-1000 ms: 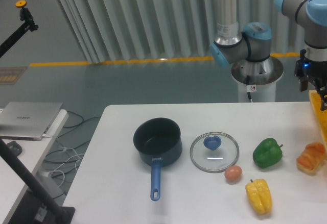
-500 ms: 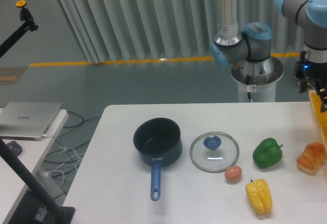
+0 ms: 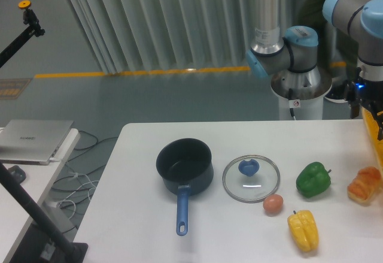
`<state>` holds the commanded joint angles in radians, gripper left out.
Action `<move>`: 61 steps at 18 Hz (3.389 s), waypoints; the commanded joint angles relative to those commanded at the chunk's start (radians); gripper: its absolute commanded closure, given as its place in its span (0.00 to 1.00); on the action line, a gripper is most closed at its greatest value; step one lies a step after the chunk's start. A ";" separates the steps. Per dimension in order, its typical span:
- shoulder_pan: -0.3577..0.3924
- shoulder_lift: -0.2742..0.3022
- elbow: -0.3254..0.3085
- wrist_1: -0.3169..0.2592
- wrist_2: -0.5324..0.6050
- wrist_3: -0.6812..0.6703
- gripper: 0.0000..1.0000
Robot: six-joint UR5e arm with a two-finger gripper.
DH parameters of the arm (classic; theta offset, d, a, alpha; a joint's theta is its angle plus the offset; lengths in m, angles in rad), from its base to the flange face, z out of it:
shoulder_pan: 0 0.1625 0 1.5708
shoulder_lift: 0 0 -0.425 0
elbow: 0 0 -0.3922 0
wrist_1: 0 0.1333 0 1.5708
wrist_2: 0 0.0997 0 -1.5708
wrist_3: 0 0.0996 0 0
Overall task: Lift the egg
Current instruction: 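Move the gripper over the green pepper and lower it, then shift the open gripper toward the brown egg beside the glass lid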
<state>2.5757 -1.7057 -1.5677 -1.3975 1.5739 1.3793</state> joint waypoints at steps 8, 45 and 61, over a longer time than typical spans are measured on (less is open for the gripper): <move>-0.089 -0.055 0.005 0.072 0.009 -0.132 0.00; -0.319 -0.232 -0.022 0.198 0.000 -1.053 0.02; -0.384 -0.301 -0.008 0.262 0.002 -1.128 0.02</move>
<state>2.1921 -2.0064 -1.5754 -1.1351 1.5754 0.2516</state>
